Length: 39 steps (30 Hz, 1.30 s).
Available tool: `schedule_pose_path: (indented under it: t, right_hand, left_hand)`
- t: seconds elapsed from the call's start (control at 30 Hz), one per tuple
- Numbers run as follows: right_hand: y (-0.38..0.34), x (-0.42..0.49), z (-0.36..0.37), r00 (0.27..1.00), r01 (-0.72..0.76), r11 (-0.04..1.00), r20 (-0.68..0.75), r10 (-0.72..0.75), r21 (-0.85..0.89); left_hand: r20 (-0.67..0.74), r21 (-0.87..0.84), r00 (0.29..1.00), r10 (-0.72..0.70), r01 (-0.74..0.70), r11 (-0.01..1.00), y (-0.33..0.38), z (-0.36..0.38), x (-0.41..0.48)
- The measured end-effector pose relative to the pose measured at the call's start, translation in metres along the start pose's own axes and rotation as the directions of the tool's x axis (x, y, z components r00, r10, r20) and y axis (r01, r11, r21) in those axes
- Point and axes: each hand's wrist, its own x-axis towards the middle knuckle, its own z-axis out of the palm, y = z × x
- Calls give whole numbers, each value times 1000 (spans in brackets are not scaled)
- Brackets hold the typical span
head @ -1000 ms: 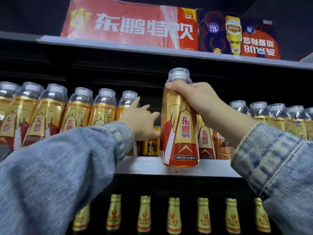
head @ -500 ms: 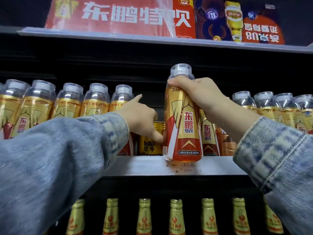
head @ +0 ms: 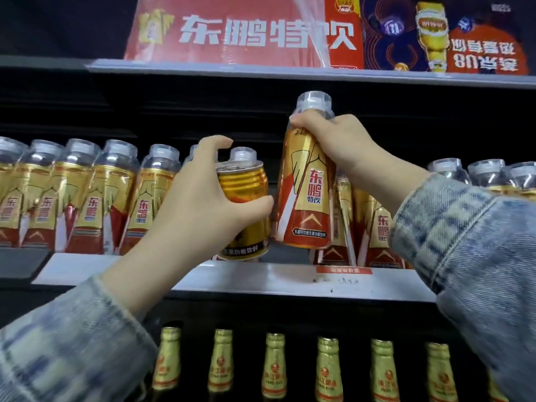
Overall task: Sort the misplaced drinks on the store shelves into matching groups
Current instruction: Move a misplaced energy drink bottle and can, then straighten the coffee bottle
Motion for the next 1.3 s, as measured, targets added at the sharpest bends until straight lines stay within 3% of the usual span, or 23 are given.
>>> schedule_pose_path:
  t: [0.2, 0.33, 0.57, 1.0, 1.1, 1.17, 1.23, 1.3]
  right_hand:
    - [14, 10, 29, 993, 56, 912, -76, -95, -406]
    - [21, 15, 34, 987, 62, 829, -91, -135, -556]
    - [32, 19, 46, 971, 88, 673, -88, -223, -734]
    - [35, 11, 43, 960, 187, 499, 50, -276, -846]
    - [36, 4, 44, 963, 190, 546, 47, -265, -816]
    - [32, -7, 45, 962, 208, 667, 24, -273, -715]
    - [23, -20, 45, 955, 270, 826, 25, -297, -496]
    - [11, -35, 44, 965, 239, 947, 163, -206, -215]
  left_hand:
    - [59, -23, 996, -73, 74, 997, -10, -2, -8]
    - [103, -25, 989, -106, 109, 994, -16, -2, -9]
    - [137, -36, 984, -110, 116, 993, -18, -2, -12]
    - [131, -18, 987, -97, 101, 995, -19, 2, -8]
    - [114, -30, 988, -100, 104, 994, -19, 1, -10]
    - [92, -41, 989, -119, 123, 992, -18, 0, -12]
    - [69, -40, 987, -143, 146, 988, -17, -1, -14]
    - [50, -45, 987, -154, 156, 987, -18, -3, -15]
